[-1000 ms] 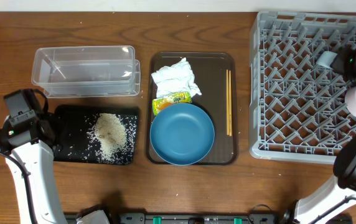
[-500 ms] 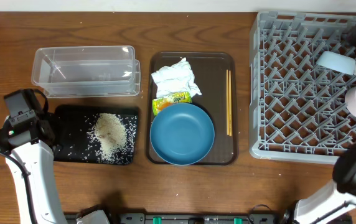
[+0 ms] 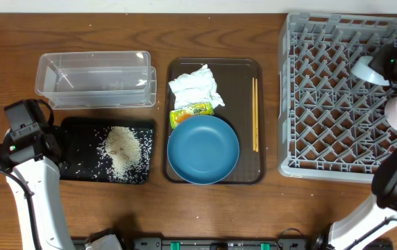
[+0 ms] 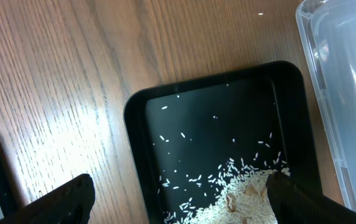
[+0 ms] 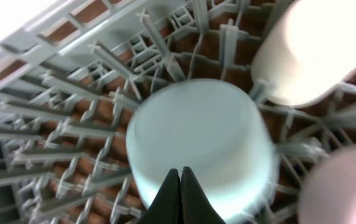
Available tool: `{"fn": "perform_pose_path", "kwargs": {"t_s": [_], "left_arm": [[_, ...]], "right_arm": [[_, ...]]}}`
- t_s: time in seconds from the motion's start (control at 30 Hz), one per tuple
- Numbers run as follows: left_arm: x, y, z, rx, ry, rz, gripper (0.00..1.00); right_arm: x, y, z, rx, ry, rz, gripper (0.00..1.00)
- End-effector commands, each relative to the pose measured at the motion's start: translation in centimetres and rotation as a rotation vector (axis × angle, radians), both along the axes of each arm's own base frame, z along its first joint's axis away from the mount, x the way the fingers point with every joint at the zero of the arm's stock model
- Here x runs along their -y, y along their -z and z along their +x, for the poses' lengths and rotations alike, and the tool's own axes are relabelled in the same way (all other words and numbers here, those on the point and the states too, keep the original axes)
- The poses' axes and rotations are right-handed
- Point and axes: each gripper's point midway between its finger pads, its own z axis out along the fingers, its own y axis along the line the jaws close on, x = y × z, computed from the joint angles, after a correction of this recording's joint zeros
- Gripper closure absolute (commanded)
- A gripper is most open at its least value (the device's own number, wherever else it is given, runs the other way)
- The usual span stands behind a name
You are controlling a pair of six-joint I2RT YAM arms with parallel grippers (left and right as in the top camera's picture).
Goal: Sort waste into correct bins and load items into the dishwasher rack
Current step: 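Lower the light-blue bowl upside down into the rack and release, then move the right gripper back toward the chopsticks on the brown tray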
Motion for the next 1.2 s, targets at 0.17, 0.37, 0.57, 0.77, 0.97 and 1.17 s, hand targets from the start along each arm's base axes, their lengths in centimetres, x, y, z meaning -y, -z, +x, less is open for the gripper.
{"fn": "perform_pose_path", "kwargs": {"t_s": [0.17,0.37,0.57,0.77,0.97,1.17], "left_arm": [[-0.4,-0.6,0.2,0.018,-0.016,0.011,0.09],[-0.4,-0.6,0.2,0.018,-0.016,0.011,0.09],[-0.4,-0.6,0.2,0.018,-0.016,0.011,0.09],[-0.4,-0.6,0.2,0.018,-0.016,0.011,0.09],[-0.4,-0.6,0.2,0.018,-0.016,0.011,0.09],[-0.4,-0.6,0.2,0.018,-0.016,0.011,0.09]], "right_arm": [[-0.8,-9.4,-3.0,0.147,0.044,-0.025,0.99],[0.1,-9.4,-0.5,0.216,0.043,-0.057,0.99],[0.8,-4.4,4.0,0.235,0.032,-0.041,0.91],[0.6,2.2,4.2,0.103,0.033,0.013,0.98],[0.0,3.1,2.5,0.024,0.036,0.042,0.99],[-0.9,0.4,0.2,-0.003,0.036,0.053,0.99]]}}
